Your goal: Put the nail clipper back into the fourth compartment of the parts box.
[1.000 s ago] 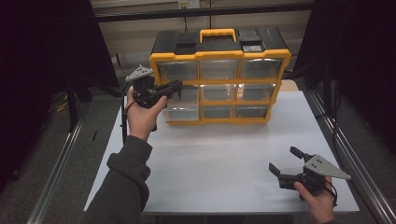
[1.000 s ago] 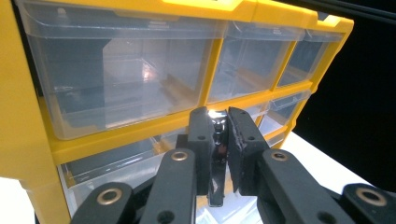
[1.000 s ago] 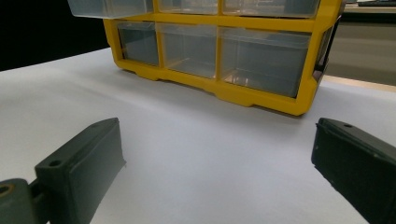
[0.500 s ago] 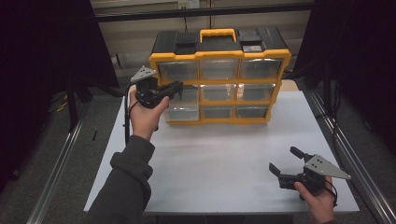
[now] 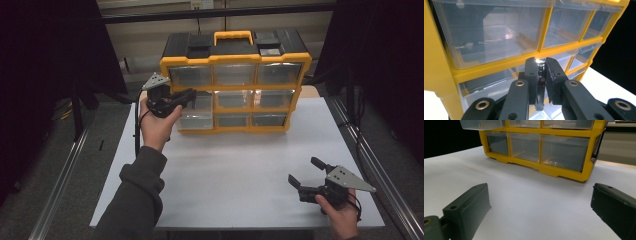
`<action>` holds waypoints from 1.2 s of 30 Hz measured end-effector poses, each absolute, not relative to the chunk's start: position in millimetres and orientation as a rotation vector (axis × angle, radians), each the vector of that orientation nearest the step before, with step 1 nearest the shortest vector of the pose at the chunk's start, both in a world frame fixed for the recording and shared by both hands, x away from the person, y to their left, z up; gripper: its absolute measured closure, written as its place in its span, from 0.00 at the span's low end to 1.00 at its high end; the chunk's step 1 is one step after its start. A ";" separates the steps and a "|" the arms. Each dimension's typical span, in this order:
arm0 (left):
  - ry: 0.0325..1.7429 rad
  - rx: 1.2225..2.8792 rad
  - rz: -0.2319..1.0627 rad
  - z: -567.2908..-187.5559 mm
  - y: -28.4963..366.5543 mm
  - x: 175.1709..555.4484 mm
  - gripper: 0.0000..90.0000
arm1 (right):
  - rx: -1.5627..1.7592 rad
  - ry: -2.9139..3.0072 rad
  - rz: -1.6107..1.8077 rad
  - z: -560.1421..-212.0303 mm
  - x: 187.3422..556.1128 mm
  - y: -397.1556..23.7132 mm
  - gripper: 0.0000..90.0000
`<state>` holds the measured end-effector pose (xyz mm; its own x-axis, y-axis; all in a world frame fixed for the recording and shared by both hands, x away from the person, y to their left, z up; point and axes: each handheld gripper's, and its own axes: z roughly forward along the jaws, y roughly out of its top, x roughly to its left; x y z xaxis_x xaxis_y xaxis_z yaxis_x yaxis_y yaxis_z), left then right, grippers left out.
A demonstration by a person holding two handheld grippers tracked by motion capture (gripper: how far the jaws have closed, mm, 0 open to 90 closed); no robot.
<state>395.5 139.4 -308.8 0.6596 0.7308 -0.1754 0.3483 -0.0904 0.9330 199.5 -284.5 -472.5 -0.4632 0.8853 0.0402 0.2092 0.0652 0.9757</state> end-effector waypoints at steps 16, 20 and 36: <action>0.889 1.698 0.402 -315.5 141.4 395.4 0.90 | 1.090 1.742 1.437 -472.5 199.7 -284.9 0.02; 0.894 1.696 0.406 -316.4 141.8 395.2 0.90 | 1.090 1.743 1.439 -472.4 199.5 -284.9 0.02; 0.885 1.715 0.402 -320.8 140.7 394.3 0.89 | 1.093 1.741 1.436 -472.5 199.7 -284.7 0.02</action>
